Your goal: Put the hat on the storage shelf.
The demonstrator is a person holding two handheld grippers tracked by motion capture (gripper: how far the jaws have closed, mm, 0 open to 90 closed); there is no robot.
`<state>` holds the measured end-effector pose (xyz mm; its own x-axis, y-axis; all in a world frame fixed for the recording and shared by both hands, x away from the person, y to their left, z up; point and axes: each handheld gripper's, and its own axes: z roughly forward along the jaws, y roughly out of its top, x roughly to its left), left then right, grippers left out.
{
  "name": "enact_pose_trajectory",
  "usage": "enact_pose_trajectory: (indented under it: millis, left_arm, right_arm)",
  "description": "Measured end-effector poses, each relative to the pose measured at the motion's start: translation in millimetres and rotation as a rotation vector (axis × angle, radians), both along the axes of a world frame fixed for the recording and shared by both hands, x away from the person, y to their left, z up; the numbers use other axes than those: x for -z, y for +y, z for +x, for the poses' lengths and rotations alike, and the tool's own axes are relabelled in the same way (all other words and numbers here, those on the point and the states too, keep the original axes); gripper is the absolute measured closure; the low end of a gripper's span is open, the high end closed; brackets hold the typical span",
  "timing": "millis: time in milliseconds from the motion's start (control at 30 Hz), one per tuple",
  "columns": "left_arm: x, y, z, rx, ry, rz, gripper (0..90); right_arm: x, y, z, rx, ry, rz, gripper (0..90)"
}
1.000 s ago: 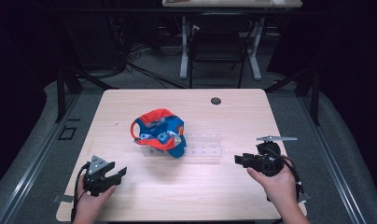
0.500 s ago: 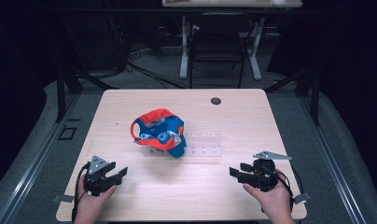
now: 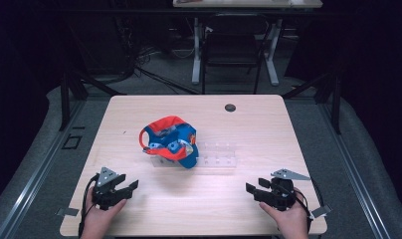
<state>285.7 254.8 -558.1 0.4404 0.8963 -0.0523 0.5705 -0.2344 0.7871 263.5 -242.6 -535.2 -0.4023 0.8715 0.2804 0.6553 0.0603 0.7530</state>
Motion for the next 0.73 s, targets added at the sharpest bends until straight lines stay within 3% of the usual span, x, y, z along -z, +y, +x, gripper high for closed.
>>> enact_pose_trajectory:
  millis: [67, 300, 600, 733]
  left_arm:
    - [1.4, -1.2, 0.0, 0.008, 0.001, 0.002, 43.2]
    - [3.3, -1.7, 0.5, 0.016, 0.007, 0.003, 42.8]
    - [4.6, -4.3, 0.7, 0.026, 0.017, 0.004, 42.7]
    - [5.0, -9.7, 1.2, 0.031, 0.021, -0.022, 42.7]
  right_arm:
    - [3.5, 0.1, -3.2, 0.004, -0.038, -0.008, 40.8]
    - [9.5, -1.5, -7.0, 0.018, -0.079, -0.022, 40.8]
    - [18.2, 0.0, -3.4, 0.003, -0.047, -0.048, 40.7]
    - [18.9, -2.4, -2.6, 0.008, -0.049, -0.052, 40.8]
